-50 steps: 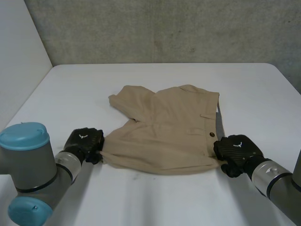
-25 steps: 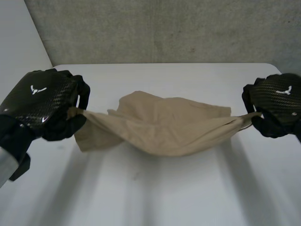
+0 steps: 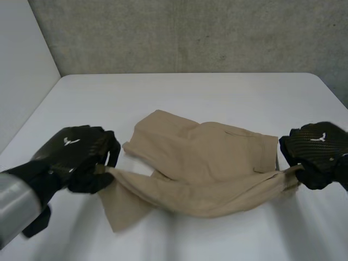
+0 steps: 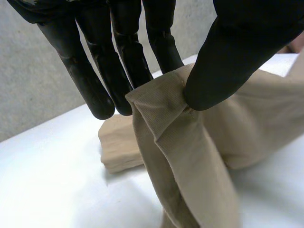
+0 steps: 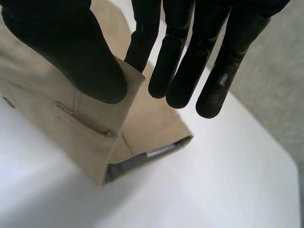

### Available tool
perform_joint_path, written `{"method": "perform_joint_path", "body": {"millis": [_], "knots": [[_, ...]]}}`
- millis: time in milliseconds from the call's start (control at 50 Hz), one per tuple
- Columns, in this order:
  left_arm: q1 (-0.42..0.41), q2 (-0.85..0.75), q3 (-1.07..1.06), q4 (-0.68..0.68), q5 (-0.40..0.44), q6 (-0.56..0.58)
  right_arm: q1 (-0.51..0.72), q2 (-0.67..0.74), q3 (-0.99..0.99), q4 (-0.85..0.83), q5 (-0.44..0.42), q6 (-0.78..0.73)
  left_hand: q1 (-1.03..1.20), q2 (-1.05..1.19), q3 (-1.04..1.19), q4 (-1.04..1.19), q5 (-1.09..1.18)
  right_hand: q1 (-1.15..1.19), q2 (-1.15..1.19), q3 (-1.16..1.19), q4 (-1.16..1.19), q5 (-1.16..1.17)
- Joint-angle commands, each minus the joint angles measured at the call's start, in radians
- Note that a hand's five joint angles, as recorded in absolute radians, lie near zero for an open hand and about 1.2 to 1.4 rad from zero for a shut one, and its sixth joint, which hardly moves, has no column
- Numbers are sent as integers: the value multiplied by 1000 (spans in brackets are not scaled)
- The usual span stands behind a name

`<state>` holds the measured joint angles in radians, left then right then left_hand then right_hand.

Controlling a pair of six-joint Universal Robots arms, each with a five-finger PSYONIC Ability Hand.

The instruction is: Fold the shorts.

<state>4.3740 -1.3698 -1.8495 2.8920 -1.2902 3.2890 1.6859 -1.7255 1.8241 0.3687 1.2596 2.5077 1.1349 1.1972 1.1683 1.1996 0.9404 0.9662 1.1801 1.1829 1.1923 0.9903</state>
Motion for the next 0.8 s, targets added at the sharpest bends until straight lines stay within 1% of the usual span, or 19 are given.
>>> {"method": "perform_joint_path", "body": {"millis": [20, 60, 80, 120, 160, 180, 280, 300, 380, 520, 660, 800], "knots": [[2, -352, 183, 170, -9, 1, -5, 202, -31, -115, 3, 13, 261, 199, 228, 197, 281, 430, 216, 213, 204, 231], [-1, -423, 249, 184, -9, 1, -5, 259, -52, -137, 9, 19, 261, 199, 228, 197, 281, 430, 216, 213, 204, 231], [-2, -457, 285, 187, -9, 0, -2, 314, -78, -155, 17, 32, 261, 199, 228, 197, 281, 430, 216, 213, 204, 231], [-11, -557, 393, 190, -11, 1, 0, 359, -103, -172, 33, 54, 261, 199, 228, 197, 281, 430, 216, 213, 204, 231], [-17, -624, 476, 188, -11, 1, 5, 408, -141, -201, 73, 91, 261, 199, 228, 197, 281, 430, 216, 213, 204, 231], [-24, -691, 556, 187, -11, 1, 8, 423, -153, -214, 87, 100, 261, 199, 228, 197, 281, 430, 216, 213, 204, 231], [-50, -856, 765, 196, -1, 1, 12, 483, -209, -330, 162, 137, 261, 199, 228, 197, 281, 430, 216, 213, 204, 231], [-53, -873, 788, 199, -1, 1, 14, 498, -219, -370, 181, 144, 261, 199, 228, 197, 281, 430, 216, 213, 204, 231], [-73, -966, 900, 240, 3, 1, 17, 527, -247, -447, 207, 180, 261, 199, 228, 197, 281, 430, 216, 213, 204, 231], [-102, -1078, 1035, 377, -9, 0, 57, 590, -307, -528, 214, 220, 261, 199, 228, 197, 281, 430, 216, 213, 204, 231], [-108, -1215, 1203, 398, -12, 1, 86, 718, -414, -602, 280, 215, 261, 199, 228, 197, 281, 430, 216, 213, 204, 231], [-99, -1357, 1361, 401, -47, 8, 92, 863, -537, -648, 299, 181, 261, 199, 228, 197, 281, 430, 216, 213, 204, 231]]}}
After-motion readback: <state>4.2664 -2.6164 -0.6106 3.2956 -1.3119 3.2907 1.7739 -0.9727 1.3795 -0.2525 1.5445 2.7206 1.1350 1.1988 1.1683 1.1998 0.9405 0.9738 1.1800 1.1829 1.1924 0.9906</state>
